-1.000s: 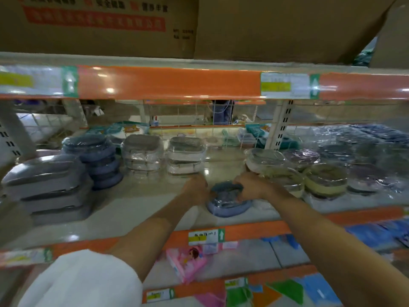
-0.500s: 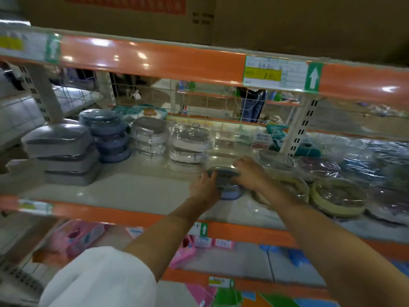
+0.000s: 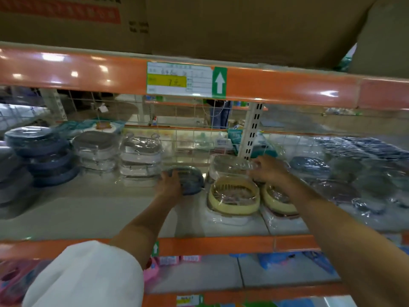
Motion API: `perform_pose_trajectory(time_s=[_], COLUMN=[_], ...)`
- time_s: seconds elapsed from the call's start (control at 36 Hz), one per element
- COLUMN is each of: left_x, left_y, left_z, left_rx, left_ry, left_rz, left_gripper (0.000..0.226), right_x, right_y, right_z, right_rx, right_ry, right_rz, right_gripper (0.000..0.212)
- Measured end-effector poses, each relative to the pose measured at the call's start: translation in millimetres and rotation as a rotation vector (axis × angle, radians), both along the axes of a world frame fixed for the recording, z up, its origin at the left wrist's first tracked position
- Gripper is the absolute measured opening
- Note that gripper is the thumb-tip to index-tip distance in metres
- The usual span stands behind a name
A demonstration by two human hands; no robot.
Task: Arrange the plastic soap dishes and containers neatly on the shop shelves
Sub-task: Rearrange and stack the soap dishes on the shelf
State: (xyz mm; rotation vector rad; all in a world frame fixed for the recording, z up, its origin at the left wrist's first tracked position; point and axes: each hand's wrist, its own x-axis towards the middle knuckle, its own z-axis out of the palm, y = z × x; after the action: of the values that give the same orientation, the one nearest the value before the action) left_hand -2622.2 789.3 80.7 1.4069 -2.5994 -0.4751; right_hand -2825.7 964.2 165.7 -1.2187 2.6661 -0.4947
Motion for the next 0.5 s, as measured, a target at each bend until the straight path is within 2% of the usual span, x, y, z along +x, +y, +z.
perform_pose_trajectory(time_s=[0.08,0.14,0.19,0.25,0.36,0.42,0.5], left_x=[-8.8,-12.3,-12.6,-10.5,-1.0,5.3,17.0], left_y=[0.1,-0.9,-1.4,-1.0,-0.6,-2.6,-3.4], left_z=[3.6,4.5,5.9,7.4,10.7,12.4,19.6], left_rx=[0.035,0.057,0.077,0.088,0.111,0.109,0.074], left_ry=[-0.037,-0.049,-0.027,-0.001,0.020,0.027,-0.021], left_rz=[0.024,0.042,0.060,0.066,-0.020,-0.061,-0.081], left_gripper=[0.061,0.062,0.063,0.069,0.078,0.064,0.038], right_x=[-5.5,-4.9,-4.8,-6.4,-10.3,-8.7,-9.5], right_y=[-3.1,-8.3,-16.4,-25.5,-39.9,-42.6,-44.0], right_z=[-2.9,-3.0,-3.9,-6.2,-12.6,-14.8,-17.0], right_rx=[0.023,0.023,0.001,0.014,0.061,0.093,0.128], right_ry=[-0.017,-0.008,-0.047,-0.097,-0.136,-0.136,-0.112], right_rz=[0.011,0.044,0.057,0.077,0.127,0.154,0.149], right_gripper=[0.016,0.043,0.054,0.054,0.035,0.039,0.056])
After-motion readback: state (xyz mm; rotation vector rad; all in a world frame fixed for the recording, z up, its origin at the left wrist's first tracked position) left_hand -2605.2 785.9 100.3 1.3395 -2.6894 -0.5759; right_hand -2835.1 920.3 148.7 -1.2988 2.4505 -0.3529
